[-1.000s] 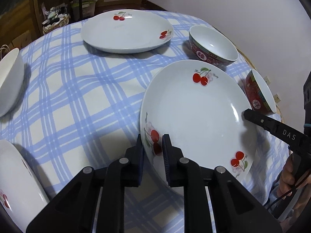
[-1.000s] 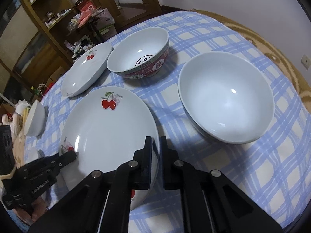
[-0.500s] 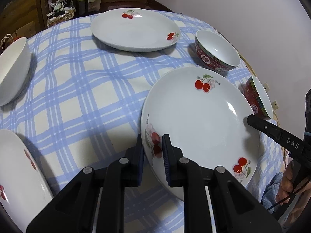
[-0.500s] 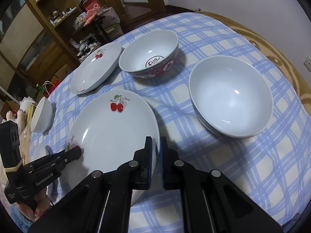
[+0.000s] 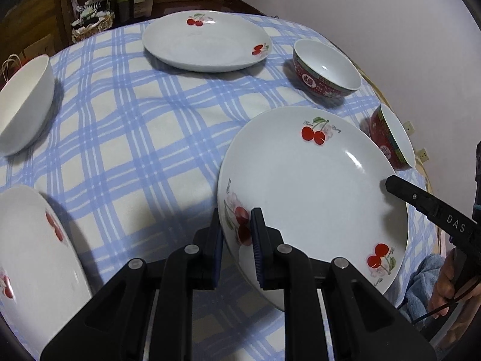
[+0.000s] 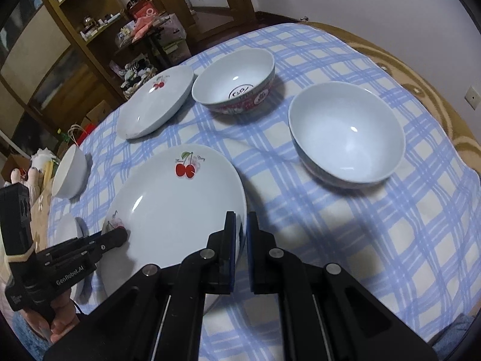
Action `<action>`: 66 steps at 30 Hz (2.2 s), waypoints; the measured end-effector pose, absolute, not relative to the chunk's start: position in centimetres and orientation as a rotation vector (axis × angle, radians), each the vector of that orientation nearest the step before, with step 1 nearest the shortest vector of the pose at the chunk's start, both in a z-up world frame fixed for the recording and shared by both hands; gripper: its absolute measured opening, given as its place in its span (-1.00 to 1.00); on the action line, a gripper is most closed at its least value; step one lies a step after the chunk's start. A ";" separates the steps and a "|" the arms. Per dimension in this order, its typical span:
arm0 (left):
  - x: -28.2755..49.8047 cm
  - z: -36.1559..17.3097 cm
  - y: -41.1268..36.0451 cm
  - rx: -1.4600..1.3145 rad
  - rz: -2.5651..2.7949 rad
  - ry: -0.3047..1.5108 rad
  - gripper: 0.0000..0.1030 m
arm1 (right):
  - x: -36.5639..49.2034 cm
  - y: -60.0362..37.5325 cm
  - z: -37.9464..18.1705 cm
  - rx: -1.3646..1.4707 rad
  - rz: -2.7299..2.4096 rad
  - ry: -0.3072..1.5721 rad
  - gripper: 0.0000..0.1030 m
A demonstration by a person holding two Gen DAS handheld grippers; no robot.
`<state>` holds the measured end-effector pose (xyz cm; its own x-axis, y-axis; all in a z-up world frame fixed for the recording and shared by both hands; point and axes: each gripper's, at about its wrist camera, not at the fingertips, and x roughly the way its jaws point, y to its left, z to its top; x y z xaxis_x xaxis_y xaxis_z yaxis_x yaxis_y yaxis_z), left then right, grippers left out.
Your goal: Organize plates and bowls
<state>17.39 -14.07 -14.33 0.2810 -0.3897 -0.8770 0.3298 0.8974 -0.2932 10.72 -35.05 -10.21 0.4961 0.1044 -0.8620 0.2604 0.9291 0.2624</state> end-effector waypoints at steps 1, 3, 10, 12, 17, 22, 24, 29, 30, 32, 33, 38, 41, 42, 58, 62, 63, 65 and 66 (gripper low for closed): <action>17.2 -14.4 -14.1 -0.058 -0.481 1.198 -0.67 | 10.5 -35.0 -10.2 0.381 -0.099 1.059 -0.85; 16.7 -14.5 -14.0 -0.051 -0.475 1.198 -0.66 | 10.2 -34.8 -10.3 0.368 -0.100 1.065 -0.85; 15.1 -14.7 -14.3 -0.050 -0.478 1.216 -0.65 | 8.5 -34.8 -10.3 0.366 -0.118 1.076 -0.85; 14.6 -14.6 -14.5 -0.055 -0.493 1.221 -0.66 | 7.7 -34.9 -9.9 0.361 -0.125 1.072 -0.85; 13.4 -13.8 -15.5 -0.011 -0.506 1.201 -0.66 | 6.2 -35.6 -9.8 0.392 -0.147 1.083 -0.85; 12.7 -14.6 -15.7 -0.009 -0.501 1.236 -0.65 | 5.5 -35.7 -10.2 0.402 -0.159 1.106 -0.85; 12.5 -14.8 -15.9 0.016 -0.487 1.232 -0.65 | 5.5 -35.4 -10.7 0.393 -0.163 1.130 -0.85; 12.9 -15.4 -15.3 0.035 -0.457 1.239 -0.65 | 6.0 -34.8 -11.9 0.380 -0.149 1.172 -0.85; 12.9 -15.6 -15.1 0.030 -0.455 1.247 -0.65 | 6.1 -34.7 -12.1 0.377 -0.148 1.178 -0.85; 12.9 -16.0 -15.0 0.025 -0.453 1.255 -0.64 | 6.3 -34.5 -12.4 0.365 -0.151 1.191 -0.85; 12.8 -15.9 -15.1 0.035 -0.454 1.250 -0.63 | 6.3 -34.4 -12.3 0.357 -0.152 1.194 -0.85; 12.7 -15.9 -15.2 0.040 -0.463 1.254 -0.63 | 6.3 -34.5 -12.4 0.370 -0.151 1.205 -0.85; 12.7 -15.9 -15.1 0.040 -0.465 1.255 -0.62 | 6.3 -34.4 -12.4 0.358 -0.155 1.208 -0.85; 12.7 -15.9 -15.0 0.038 -0.468 1.257 -0.62 | 6.3 -34.4 -12.3 0.359 -0.156 1.210 -0.85; 12.3 -16.0 -15.7 0.090 -0.475 1.259 -0.60 | 6.1 -34.2 -12.5 0.346 -0.166 1.242 -0.84; 12.3 -15.9 -15.9 0.104 -0.476 1.252 -0.59 | 6.3 -34.2 -12.7 0.350 -0.171 1.246 -0.83; 12.4 -15.9 -15.9 0.101 -0.477 1.253 -0.59 | 6.3 -34.3 -12.7 0.357 -0.168 1.246 -0.83; 12.4 -15.9 -15.9 0.096 -0.476 1.258 -0.60 | 6.3 -34.4 -12.7 0.365 -0.167 1.246 -0.83; 12.4 -15.8 -15.9 0.094 -0.474 1.260 -0.60 | 6.4 -34.4 -12.7 0.361 -0.167 1.248 -0.83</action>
<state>12.39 -15.89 -15.85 0.2230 -0.2921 -0.9300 0.3938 0.8997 -0.1881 6.42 -34.38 -12.73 0.3148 0.0717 -0.9464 0.3184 0.9314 0.1764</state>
